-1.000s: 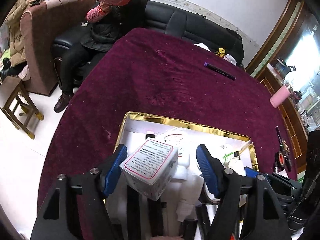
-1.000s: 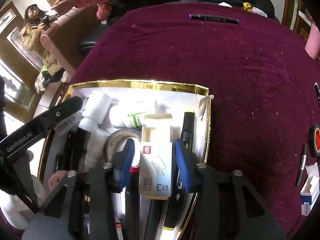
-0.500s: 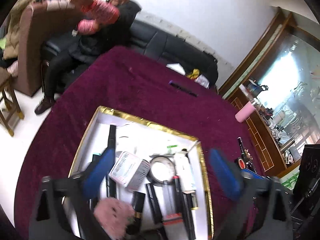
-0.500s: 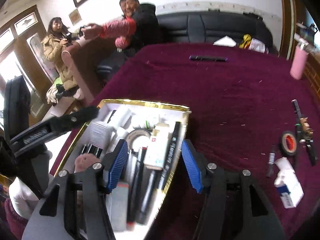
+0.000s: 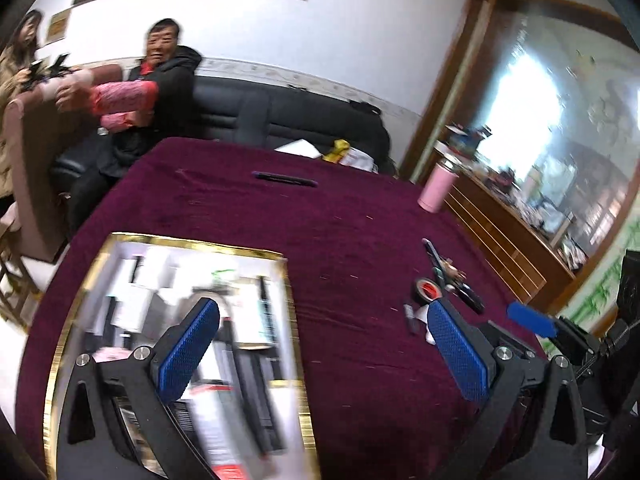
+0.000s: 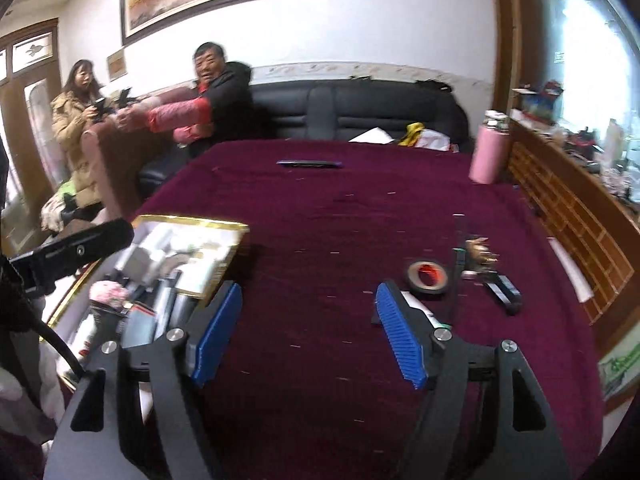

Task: Organize objects
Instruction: 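Move both open grippers back over the white medicine box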

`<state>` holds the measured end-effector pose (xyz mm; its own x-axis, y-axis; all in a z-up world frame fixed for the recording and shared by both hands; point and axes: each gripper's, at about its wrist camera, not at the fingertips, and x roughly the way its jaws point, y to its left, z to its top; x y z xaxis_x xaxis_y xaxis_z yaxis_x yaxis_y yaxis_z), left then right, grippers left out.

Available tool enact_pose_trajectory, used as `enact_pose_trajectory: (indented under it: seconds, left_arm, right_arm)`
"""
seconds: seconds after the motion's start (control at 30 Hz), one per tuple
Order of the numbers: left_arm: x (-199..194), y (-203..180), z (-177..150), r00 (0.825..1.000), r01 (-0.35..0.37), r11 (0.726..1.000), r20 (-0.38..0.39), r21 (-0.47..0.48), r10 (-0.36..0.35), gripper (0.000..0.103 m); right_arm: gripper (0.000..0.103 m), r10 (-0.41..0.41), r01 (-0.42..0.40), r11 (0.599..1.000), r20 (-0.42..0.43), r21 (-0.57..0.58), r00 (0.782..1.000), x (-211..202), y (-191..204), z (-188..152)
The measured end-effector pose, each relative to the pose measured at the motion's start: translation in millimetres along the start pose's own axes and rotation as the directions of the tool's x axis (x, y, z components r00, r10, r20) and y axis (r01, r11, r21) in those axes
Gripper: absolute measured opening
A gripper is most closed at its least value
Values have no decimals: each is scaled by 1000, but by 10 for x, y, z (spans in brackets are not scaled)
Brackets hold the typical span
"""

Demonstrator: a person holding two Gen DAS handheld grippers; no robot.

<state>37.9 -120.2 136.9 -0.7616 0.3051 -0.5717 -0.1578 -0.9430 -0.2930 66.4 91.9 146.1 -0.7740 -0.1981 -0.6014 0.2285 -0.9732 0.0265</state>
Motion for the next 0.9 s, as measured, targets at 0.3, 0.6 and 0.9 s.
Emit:
enact_pose_trajectory:
  seconds: [0.3, 0.6, 0.9]
  left_arm:
    - [643, -800, -155, 988, 25, 1000, -153, 17, -22, 102]
    - [1350, -1493, -255, 968, 4, 999, -251, 46, 7, 101]
    - [1749, -1813, -477, 948, -74, 992, -301, 97, 101, 101]
  right_arm:
    - [72, -96, 97, 993, -16, 73, 995, -60, -851, -129]
    - [72, -153, 167, 971, -93, 172, 984, -12, -1733, -431]
    - [72, -134, 161, 955, -120, 250, 984, 17, -2131, -574]
